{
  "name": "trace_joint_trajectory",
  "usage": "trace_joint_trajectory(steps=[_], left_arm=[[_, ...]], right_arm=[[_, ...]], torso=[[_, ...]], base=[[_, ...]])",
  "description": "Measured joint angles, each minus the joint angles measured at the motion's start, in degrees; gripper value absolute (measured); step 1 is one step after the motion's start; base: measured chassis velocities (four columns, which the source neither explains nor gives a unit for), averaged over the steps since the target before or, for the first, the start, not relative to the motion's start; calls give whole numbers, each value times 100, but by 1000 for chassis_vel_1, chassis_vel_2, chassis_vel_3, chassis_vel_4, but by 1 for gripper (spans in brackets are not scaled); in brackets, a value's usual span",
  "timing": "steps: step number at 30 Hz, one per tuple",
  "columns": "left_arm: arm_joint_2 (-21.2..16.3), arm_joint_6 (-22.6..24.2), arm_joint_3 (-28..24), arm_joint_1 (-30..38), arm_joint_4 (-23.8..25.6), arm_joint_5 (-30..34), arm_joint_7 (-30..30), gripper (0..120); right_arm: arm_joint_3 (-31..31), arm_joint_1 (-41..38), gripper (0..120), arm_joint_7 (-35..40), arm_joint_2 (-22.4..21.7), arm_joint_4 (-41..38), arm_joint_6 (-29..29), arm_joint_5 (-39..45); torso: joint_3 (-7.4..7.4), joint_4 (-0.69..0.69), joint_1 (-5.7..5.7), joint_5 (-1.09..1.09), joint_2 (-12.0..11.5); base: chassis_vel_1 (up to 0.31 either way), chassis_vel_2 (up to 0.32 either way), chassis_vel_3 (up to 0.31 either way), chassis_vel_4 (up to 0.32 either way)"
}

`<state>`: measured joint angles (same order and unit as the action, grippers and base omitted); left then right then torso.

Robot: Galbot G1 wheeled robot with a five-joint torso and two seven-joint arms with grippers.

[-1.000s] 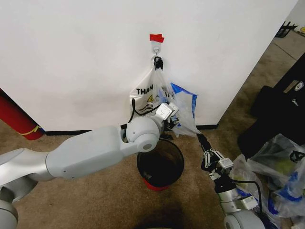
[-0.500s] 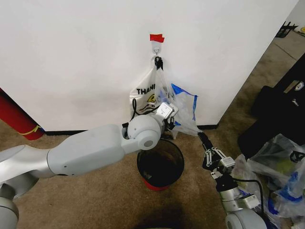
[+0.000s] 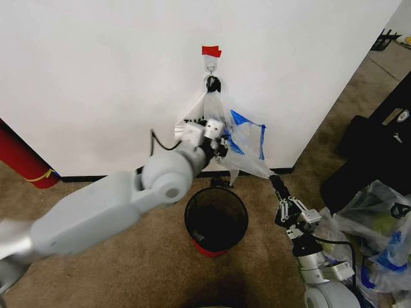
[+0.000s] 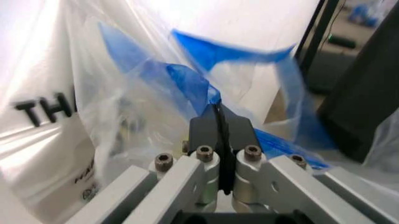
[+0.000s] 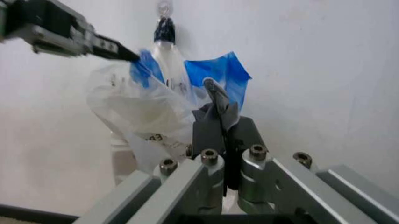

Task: Pick up the garbage bag from the wall and place it over the trash bin.

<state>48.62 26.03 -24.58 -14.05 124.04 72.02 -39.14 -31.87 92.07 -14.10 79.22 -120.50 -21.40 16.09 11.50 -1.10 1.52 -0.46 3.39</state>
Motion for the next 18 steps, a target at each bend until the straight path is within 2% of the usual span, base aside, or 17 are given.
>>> trace_joint_trajectory(steps=[4,10,14,18], left_arm=[[-155,-270,237,-606,259,-455,178,0],[-221,-398,661,-1141,461,-577,245,0],[-247,-489,946,-1373,501,-609,292,0],[-274,-562,1373,-1694,552,-604,315,0]], right_arm=[[-1,82,0,-66,0,-67,24,-66],[-139,257,2,-175,-101,-236,27,17],[-357,403,10,-642,-253,-353,162,650],[-884,435,26,-1674,-538,-396,621,1992]], torso=[[0,-1,0,0,0],[0,-1,0,1,1],[0,-1,0,1,1],[1,-2,0,1,1]], base=[[0,0,0,0],[0,0,0,0],[0,0,0,0],[0,0,0,0]])
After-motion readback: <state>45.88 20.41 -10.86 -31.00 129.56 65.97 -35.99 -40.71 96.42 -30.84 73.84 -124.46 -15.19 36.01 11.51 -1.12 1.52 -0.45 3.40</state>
